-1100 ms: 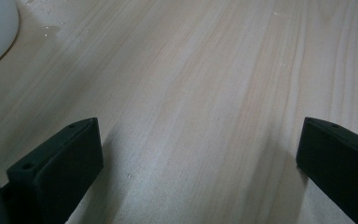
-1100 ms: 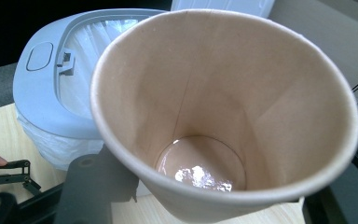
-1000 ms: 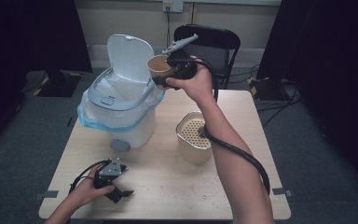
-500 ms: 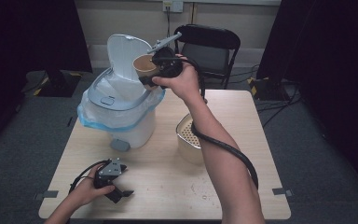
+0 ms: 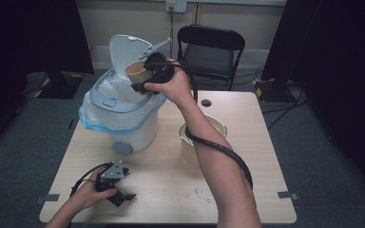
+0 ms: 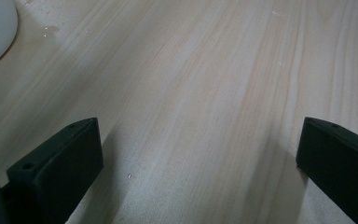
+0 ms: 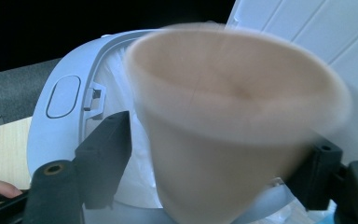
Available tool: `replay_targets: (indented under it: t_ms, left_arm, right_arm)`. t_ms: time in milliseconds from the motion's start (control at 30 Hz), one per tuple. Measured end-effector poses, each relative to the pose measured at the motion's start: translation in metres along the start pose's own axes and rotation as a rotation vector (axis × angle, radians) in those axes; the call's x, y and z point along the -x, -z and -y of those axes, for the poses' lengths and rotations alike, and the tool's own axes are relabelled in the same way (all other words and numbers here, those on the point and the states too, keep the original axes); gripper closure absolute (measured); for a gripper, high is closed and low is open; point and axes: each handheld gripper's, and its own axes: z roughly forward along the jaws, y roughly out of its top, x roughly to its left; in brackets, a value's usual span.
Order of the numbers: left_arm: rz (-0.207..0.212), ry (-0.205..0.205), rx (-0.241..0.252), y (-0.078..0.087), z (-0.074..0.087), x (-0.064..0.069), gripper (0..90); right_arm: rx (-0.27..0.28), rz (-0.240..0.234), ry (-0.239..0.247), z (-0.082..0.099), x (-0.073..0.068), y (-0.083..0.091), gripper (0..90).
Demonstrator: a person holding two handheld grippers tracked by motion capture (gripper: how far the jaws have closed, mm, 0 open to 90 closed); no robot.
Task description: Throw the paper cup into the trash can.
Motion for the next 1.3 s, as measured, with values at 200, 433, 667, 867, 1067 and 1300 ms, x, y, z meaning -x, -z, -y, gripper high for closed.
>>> replay_targets:
  t_ms: [200,433,667,867,1067,1300]
  left_arm:
    - [0.000,0.000,0.000,0.000,0.000,0.000,0.0]
    - [0.000,0.000,0.000,0.000,0.000,0.000,0.0]
    - [0.000,0.000,0.000,0.000,0.000,0.000,0.0]
    - [0.001,-0.003,-0.003,0.000,0.000,0.000,0.0]
    - [-0.001,-0.005,-0.007,0.000,0.000,-0.001,0.0]
    - [0.000,-0.005,-0.004,0.000,0.000,0.000,0.0]
  right_arm:
    - [0.006,0.017,-0.008,0.003,0.005,0.007,22.7]
    - [-0.013,0.034,-0.027,0.012,0.013,0.016,24.9]
    - [0.013,0.073,-0.084,0.017,0.027,0.024,26.1]
    - [0.033,0.097,-0.105,0.009,0.038,0.022,29.1]
    - [0.086,0.085,-0.100,-0.006,0.040,0.021,31.8]
    - [0.084,0.046,-0.066,-0.008,0.029,0.027,34.1]
